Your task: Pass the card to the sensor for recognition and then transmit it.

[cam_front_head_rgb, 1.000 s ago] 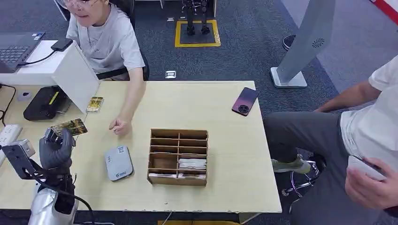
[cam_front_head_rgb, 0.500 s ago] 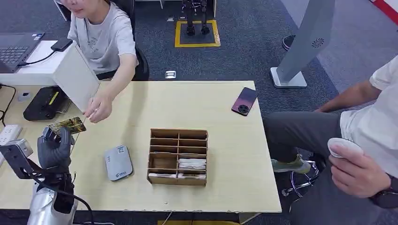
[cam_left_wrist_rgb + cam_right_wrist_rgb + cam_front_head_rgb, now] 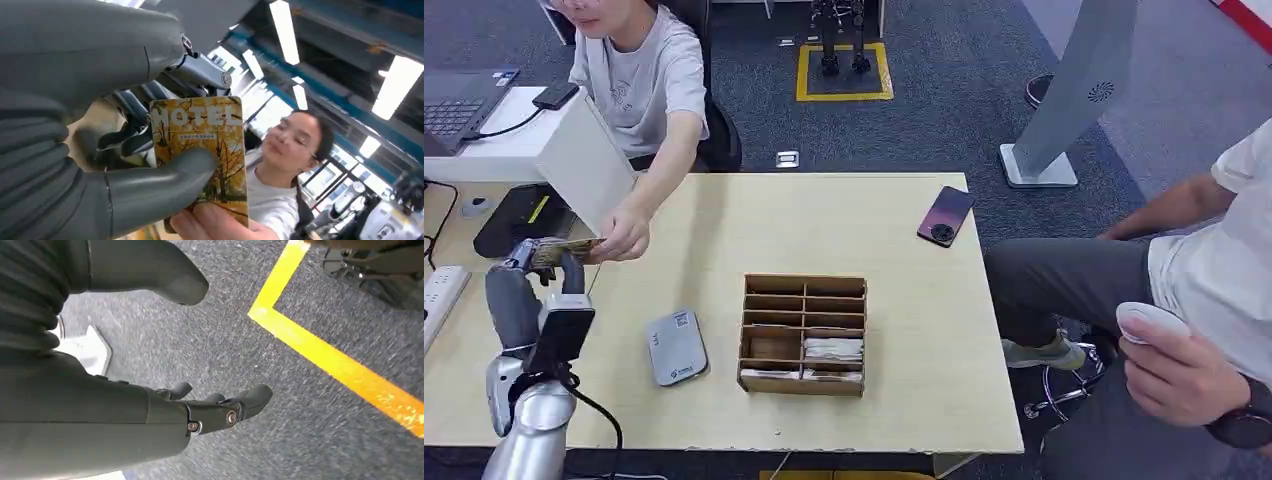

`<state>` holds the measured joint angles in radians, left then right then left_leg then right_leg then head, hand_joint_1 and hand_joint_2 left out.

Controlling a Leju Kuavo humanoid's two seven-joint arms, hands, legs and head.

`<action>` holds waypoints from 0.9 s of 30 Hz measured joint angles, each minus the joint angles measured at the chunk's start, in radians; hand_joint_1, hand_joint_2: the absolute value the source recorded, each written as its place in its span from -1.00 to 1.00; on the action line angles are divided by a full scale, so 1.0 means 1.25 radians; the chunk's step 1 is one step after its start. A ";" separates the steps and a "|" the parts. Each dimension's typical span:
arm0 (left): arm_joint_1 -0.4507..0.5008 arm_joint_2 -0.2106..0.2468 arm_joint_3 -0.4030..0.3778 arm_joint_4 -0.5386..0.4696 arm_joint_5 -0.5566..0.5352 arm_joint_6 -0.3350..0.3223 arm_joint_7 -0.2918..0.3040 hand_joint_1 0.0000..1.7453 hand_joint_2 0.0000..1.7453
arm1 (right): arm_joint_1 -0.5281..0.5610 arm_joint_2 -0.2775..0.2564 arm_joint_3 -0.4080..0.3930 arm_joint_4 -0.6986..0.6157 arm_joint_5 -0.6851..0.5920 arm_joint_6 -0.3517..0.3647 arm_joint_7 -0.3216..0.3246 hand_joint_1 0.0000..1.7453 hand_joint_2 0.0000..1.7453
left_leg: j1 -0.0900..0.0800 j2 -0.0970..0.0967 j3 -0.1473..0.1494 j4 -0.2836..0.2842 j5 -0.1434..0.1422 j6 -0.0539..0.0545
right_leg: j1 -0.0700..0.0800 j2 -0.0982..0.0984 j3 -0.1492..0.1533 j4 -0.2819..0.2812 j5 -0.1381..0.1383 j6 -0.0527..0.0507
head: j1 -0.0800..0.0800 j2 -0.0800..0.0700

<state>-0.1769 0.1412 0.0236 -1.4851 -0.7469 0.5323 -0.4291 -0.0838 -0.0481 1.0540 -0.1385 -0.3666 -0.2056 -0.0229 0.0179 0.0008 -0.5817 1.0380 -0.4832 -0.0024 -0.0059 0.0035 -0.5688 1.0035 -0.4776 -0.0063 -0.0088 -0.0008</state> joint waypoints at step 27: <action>-0.017 0.041 -0.028 0.050 -0.032 0.034 0.008 1.00 1.00 | -0.005 0.000 0.034 0.000 0.006 0.008 0.010 -1.00 1.00 | 0.000 0.001 0.000 0.000 0.000 0.000 | 0.000 0.001 0.000 0.000 0.000 0.000 | 0.000 0.000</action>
<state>-0.1984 0.1926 -0.0111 -1.4229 -0.7870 0.5753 -0.4196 -0.0897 -0.0481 1.0960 -0.1381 -0.3594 -0.1961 -0.0099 0.0180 0.0015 -0.5816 1.0380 -0.4829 -0.0029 -0.0059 0.0046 -0.5692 1.0035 -0.4773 -0.0064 -0.0088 -0.0008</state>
